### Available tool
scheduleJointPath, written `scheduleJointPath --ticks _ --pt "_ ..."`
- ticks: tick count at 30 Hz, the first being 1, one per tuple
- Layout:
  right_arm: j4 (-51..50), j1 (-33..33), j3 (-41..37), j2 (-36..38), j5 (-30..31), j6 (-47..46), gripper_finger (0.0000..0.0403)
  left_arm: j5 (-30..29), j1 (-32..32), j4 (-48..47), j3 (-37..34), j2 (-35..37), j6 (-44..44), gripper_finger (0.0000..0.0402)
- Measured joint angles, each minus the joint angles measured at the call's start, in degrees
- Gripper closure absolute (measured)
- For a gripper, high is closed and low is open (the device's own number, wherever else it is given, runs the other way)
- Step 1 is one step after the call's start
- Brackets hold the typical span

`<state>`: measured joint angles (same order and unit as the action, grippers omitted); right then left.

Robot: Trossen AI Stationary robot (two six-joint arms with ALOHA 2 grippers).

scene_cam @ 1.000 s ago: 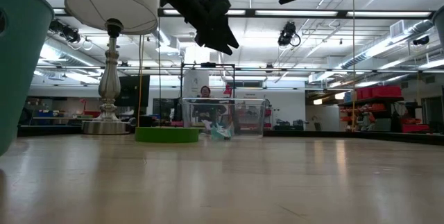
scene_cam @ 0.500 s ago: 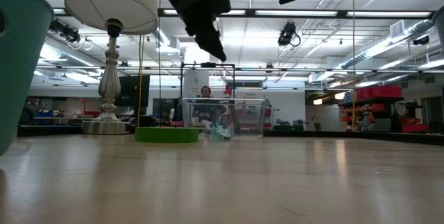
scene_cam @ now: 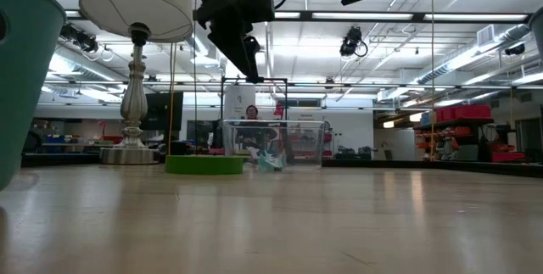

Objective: Pick and place Stapler, Stapler remover, tape
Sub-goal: Put the green tape into the blue bin

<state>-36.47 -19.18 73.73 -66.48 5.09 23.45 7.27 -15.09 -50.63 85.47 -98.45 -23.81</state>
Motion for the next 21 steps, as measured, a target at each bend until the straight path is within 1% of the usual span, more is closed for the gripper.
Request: scheduleJointPath --ticks 21 --pt "-0.52 -0.02 0.0 0.0 -0.01 0.03 0.0305 -0.17 -0.04 0.0 -0.02 -0.02 0.21 0.0122"
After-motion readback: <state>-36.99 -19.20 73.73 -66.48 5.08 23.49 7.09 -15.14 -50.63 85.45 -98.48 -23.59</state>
